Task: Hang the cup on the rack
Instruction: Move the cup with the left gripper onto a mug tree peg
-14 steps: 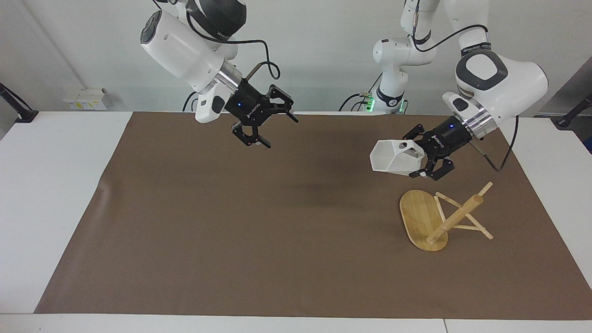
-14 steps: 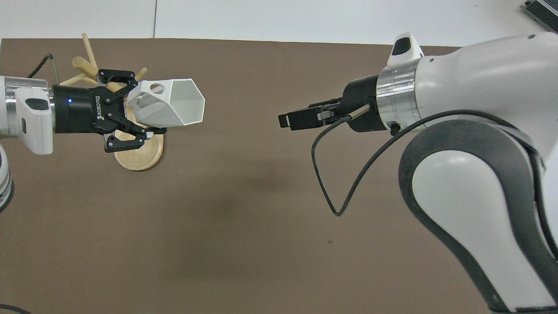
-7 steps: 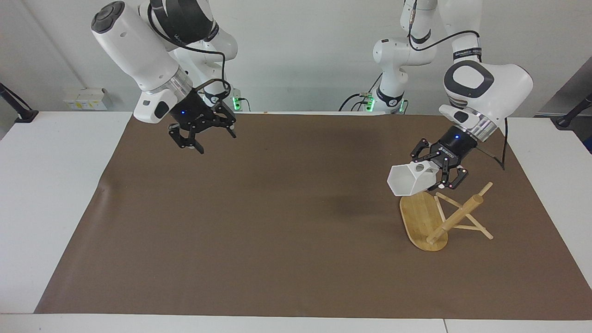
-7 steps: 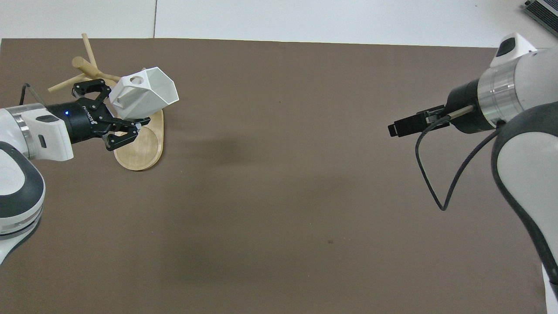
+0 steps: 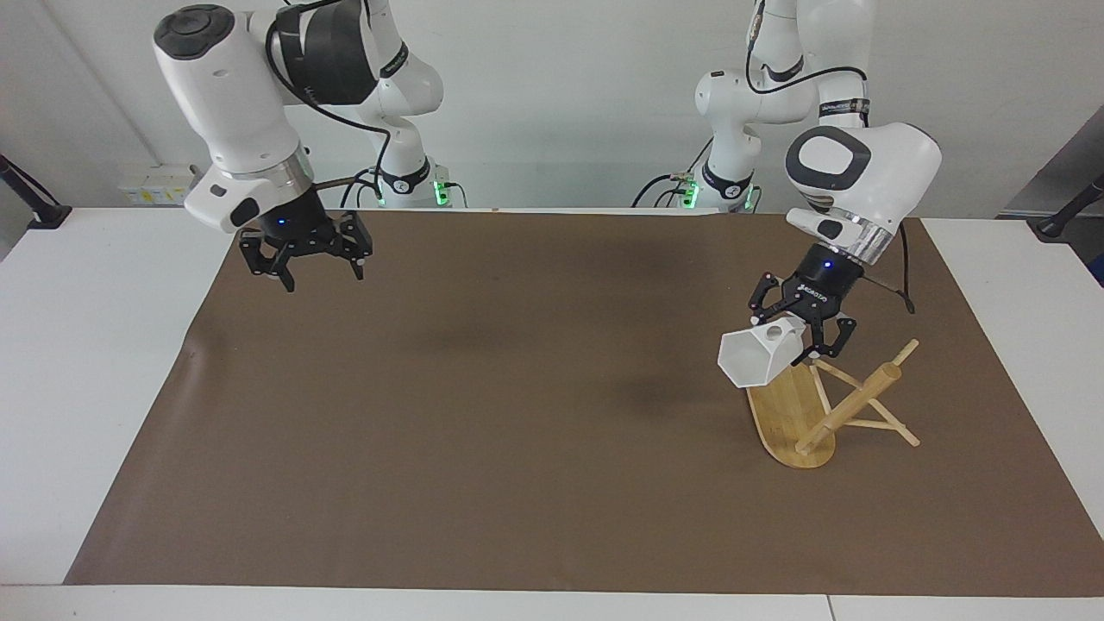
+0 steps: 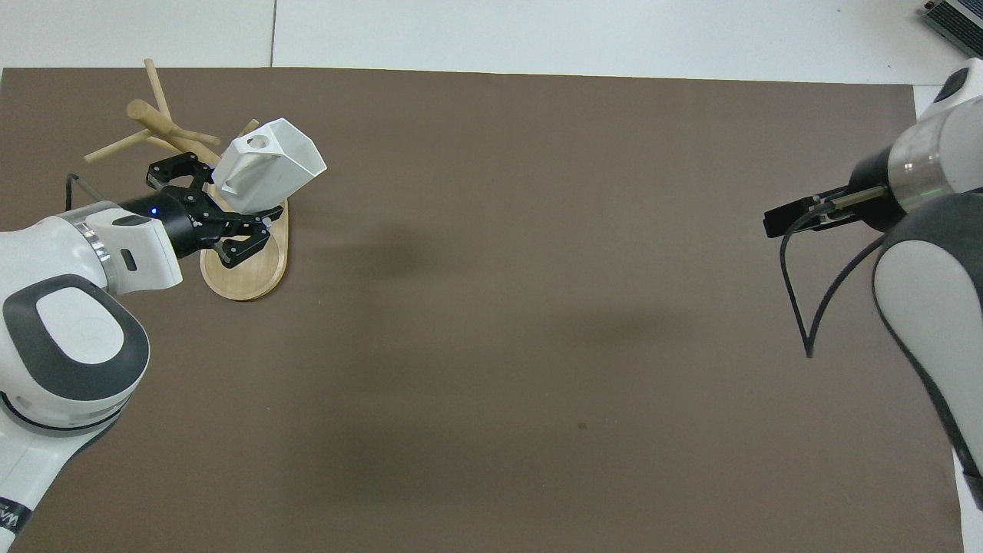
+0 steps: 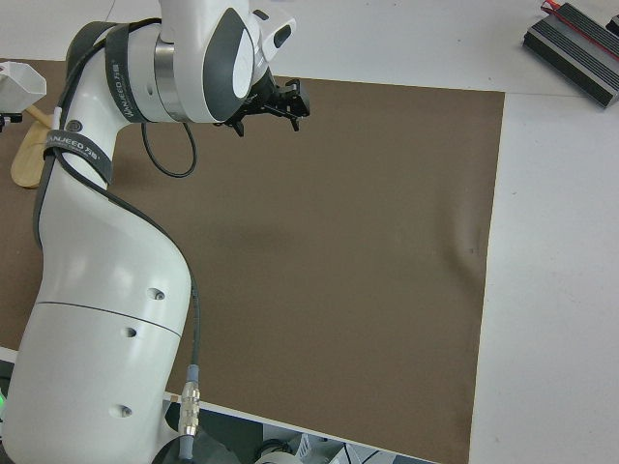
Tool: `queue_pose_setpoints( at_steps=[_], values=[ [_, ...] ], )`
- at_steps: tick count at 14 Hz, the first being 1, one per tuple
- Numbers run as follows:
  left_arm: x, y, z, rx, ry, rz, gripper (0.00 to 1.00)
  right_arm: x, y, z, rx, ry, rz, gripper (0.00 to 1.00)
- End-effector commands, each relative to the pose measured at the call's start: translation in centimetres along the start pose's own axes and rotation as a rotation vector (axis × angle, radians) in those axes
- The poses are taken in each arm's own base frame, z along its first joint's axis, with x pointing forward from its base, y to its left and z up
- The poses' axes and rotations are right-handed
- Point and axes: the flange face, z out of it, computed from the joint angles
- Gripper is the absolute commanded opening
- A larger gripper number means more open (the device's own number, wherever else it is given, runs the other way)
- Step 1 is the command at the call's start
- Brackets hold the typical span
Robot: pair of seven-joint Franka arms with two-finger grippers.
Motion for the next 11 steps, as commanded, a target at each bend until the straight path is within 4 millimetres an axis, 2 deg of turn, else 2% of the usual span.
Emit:
queue_pose_setpoints(
  at_steps=[1,5,8,11],
  values=[
    [-0.5,0.6,-1.0,0.056,0.006,-0.059,0.0,-1.2,2.8,-0.5,-0.019,0.003,0.046,1.0],
    [-1.2,-0.1,-0.7,0.112,0.001,-0.093,0.0,-1.9,4.1,-1.3,-0.021,0.012,0.069,1.0],
    [-1.6,-0.2,-0.1,0.146,-0.007,-0.108,0.0,-4.1,5.4,-0.2,-0.014,-0.016,0.088,1.0],
    [-1.9,-0.1,0.7,0.156,-0.016,-0.12,0.0,-4.6,5.4,-0.5,-0.013,-0.016,0.09,1.0]
  ],
)
